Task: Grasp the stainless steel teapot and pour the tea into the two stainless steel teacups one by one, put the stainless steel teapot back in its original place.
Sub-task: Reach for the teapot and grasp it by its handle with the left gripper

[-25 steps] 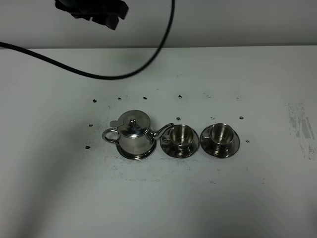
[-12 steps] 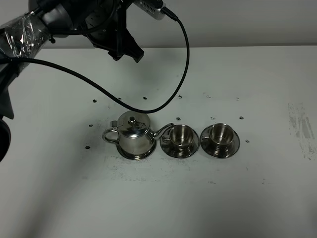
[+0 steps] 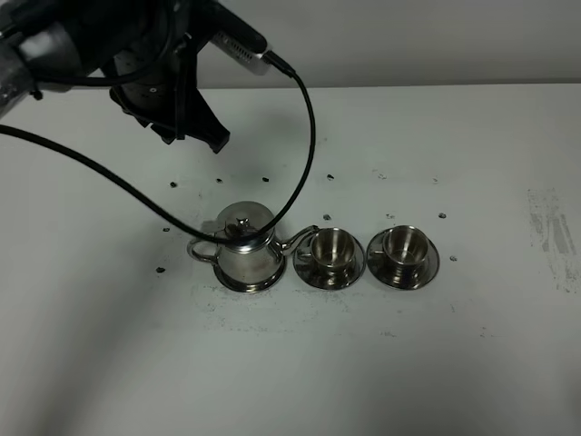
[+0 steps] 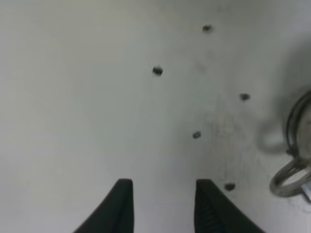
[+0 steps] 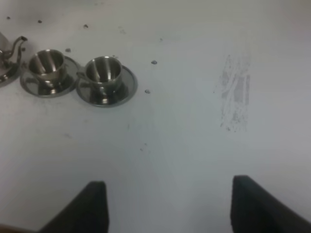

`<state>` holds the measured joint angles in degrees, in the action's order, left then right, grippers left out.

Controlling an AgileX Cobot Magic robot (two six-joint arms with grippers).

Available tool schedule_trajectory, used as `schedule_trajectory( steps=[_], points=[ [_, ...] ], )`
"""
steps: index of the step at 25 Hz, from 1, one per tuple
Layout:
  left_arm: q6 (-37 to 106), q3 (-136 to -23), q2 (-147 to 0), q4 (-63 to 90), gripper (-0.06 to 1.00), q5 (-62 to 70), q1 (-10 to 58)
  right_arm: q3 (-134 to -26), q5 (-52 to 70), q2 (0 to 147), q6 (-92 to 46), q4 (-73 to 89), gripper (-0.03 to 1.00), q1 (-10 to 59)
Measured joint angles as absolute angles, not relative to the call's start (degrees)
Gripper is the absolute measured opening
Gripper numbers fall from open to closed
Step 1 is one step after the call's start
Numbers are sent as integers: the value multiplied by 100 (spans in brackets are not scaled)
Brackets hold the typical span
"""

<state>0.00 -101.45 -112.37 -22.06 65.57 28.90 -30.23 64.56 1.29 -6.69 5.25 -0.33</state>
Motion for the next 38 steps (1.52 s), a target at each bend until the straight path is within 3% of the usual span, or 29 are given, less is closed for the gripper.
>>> schedule_trajectory(
  steps=[14, 23, 38],
  points=[
    [-964, -7433, -10605, -2237, 31, 3907, 2587, -3023, 6456, 129, -680, 525, 55, -33],
    [-1138, -6810, -10605, -2235, 31, 2919, 2587, -3023, 6456, 129, -680, 525, 55, -33],
    [-1110, -6489, -10605, -2219, 31, 2891, 2587, -3023, 6455, 129, -686, 520, 55, -33]
  ],
)
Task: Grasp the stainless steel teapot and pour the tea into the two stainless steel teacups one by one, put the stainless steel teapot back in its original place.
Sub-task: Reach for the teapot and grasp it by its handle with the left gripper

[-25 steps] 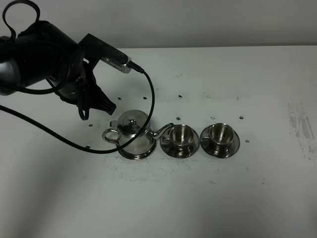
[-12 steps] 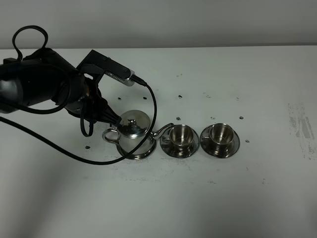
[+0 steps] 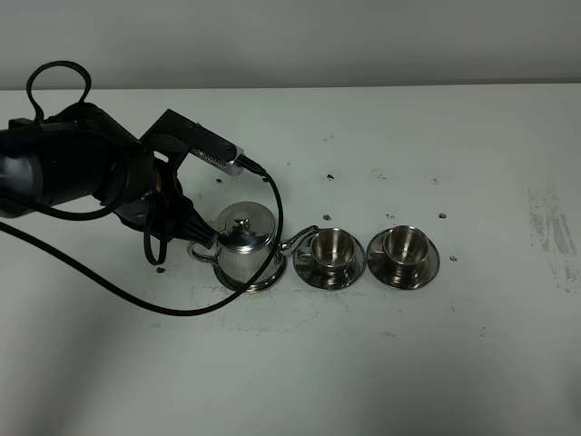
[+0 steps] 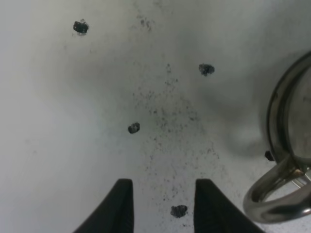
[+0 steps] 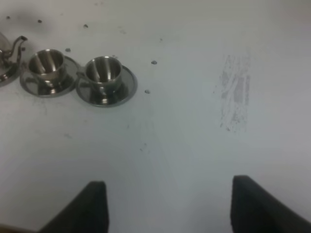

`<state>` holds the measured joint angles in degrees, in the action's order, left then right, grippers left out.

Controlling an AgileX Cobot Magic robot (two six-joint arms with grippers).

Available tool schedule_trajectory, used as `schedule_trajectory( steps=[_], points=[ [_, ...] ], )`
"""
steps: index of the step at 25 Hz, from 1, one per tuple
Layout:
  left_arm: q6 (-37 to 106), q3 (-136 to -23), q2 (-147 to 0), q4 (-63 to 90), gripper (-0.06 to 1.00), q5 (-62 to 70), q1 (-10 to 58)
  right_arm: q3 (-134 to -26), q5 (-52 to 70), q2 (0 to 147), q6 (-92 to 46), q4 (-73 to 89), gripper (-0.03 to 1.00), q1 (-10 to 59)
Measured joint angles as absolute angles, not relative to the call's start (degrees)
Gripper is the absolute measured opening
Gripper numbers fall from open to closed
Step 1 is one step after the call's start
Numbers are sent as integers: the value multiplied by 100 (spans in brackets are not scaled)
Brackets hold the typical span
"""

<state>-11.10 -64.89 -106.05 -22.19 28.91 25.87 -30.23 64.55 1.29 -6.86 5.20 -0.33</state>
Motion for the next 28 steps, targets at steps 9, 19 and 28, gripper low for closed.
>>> schedule_trajectory(
  steps=[9, 19, 28],
  points=[
    [-967, -6489, -10605, -2120, 31, 2750, 2587, -3023, 6455, 129, -686, 520, 55, -33],
    [-50, -6489, -10605, -2080, 31, 2576, 2587, -3023, 6455, 129, -686, 520, 55, -33],
    [0, -6146, -10600, -1728, 31, 2317, 2587, -3023, 6455, 129, -686, 520, 55, -33]
  ],
)
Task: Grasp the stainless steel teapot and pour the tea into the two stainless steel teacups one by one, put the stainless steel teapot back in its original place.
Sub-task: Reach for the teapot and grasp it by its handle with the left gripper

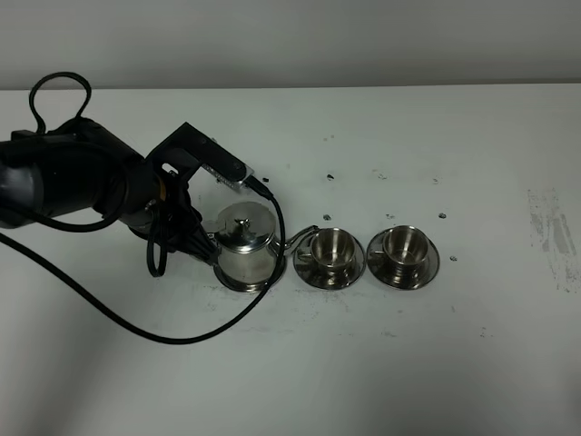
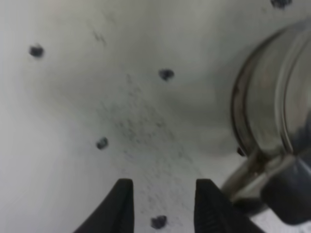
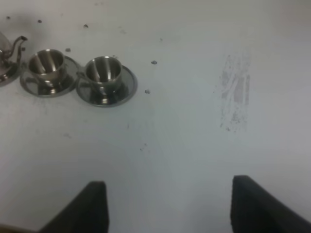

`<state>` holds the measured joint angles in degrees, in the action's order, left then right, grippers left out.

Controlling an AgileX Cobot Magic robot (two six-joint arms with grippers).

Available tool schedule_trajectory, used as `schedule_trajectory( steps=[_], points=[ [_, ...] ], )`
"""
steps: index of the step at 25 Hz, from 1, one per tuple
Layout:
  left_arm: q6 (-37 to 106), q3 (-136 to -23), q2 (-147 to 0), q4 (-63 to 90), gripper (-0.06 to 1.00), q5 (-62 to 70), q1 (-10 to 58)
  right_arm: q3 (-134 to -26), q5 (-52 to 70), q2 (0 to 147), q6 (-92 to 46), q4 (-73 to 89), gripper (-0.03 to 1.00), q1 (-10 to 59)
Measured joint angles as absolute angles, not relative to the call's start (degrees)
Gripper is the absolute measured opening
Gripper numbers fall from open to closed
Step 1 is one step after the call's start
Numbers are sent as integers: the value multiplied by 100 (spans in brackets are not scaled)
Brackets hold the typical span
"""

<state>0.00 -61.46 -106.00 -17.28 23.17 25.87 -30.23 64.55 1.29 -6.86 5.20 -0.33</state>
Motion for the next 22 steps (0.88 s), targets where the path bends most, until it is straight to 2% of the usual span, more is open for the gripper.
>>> schedule_trajectory(
  steps=[22],
  points=[
    [65, -6034, -10600, -1485, 31, 2304, 2793, -3023, 6455, 129, -686, 520, 55, -33]
  ],
)
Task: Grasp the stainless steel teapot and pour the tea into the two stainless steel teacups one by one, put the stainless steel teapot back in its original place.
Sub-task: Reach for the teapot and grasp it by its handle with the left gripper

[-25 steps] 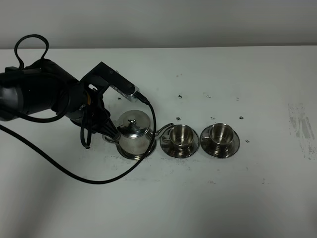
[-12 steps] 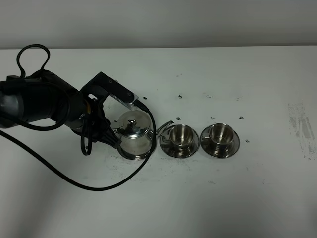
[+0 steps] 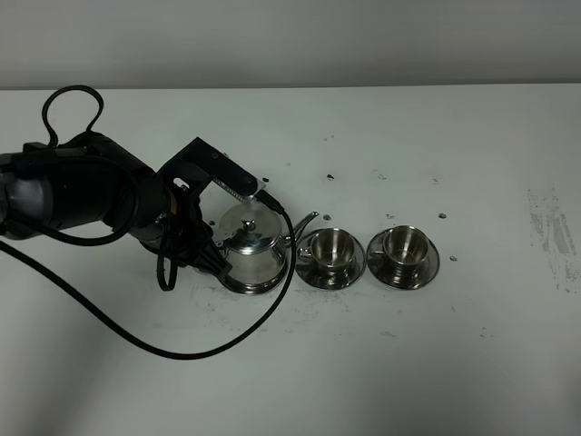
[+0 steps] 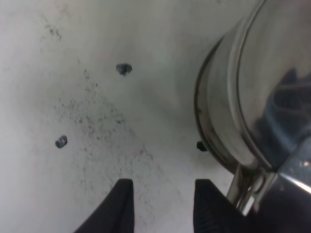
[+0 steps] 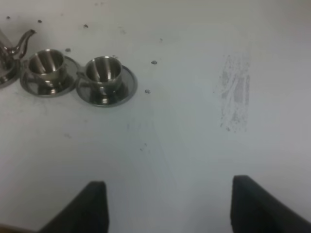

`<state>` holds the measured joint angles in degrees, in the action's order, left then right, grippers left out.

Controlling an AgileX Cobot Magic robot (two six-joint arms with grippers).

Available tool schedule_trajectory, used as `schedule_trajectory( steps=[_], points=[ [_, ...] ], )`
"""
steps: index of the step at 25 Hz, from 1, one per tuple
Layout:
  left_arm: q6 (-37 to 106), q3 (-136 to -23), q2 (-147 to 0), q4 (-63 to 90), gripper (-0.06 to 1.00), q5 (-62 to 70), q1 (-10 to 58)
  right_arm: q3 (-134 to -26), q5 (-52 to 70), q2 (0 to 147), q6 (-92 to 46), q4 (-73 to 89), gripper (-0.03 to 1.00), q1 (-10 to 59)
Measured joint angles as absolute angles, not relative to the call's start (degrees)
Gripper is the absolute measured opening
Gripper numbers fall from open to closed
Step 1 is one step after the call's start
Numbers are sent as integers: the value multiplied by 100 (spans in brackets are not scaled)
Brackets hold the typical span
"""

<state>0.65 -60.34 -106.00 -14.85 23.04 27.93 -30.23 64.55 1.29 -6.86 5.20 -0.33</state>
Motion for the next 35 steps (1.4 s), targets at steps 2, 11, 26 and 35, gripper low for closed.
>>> schedule_trajectory(
  steps=[2, 11, 26, 35],
  points=[
    [71, -6034, -10600, -1480, 31, 2399, 2793, -3023, 6455, 129, -686, 520, 55, -33],
    [71, -6034, -10503, -1458, 31, 2845, 2775, -3023, 6455, 129, -686, 520, 55, -33],
    [-255, -6034, -10479, -1508, 31, 2674, 2679, -3023, 6455, 129, -686, 520, 55, -33],
    [-1331, -5993, -10479, -2014, 31, 2522, 2593, -3023, 6455, 129, -686, 520, 55, -33]
  ],
)
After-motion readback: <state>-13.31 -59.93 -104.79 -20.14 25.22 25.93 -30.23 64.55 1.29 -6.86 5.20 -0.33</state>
